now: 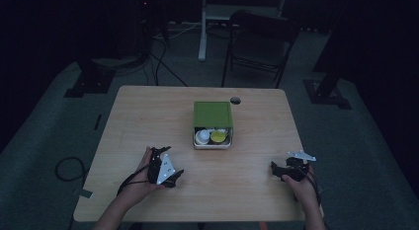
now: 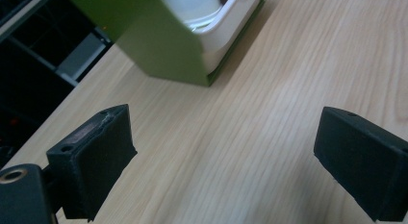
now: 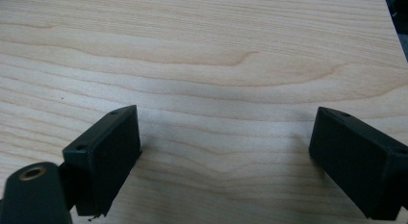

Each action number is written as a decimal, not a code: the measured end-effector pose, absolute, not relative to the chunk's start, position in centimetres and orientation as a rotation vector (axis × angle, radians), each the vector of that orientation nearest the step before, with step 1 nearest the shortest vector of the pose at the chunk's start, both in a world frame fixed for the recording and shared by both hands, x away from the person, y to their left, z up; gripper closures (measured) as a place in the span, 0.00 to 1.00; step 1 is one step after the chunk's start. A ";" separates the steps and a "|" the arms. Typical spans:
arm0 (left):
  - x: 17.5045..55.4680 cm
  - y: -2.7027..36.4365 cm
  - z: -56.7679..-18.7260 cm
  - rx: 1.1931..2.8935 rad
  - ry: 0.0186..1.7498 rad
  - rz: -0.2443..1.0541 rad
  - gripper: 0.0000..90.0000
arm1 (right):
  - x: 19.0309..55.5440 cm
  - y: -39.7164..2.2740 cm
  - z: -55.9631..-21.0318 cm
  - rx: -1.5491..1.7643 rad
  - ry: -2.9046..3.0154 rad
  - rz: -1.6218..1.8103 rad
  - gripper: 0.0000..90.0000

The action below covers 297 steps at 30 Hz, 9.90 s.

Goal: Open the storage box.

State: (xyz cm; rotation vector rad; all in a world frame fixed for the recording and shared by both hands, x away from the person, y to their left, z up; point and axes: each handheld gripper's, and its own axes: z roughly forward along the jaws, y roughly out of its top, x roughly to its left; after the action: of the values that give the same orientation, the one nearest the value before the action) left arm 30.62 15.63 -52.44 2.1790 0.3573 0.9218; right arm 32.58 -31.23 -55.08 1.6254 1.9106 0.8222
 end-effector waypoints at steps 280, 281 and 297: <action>26.5 15.0 -48.0 1.955 0.427 0.727 0.30 | 32.6 -31.2 -55.1 1.626 1.910 0.823 0.11; 26.6 15.3 -48.0 1.951 0.438 0.731 0.30 | 32.6 -31.2 -55.1 1.626 1.910 0.823 0.11; 27.9 19.6 -49.2 1.897 0.624 0.754 0.30 | 32.6 -31.2 -55.1 1.626 1.910 0.823 0.11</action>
State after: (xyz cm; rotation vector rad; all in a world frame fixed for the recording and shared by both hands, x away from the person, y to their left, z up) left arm 27.94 19.62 -49.24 1.8970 0.6238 0.7539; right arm 32.58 -31.24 -55.08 1.6258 1.9104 0.8235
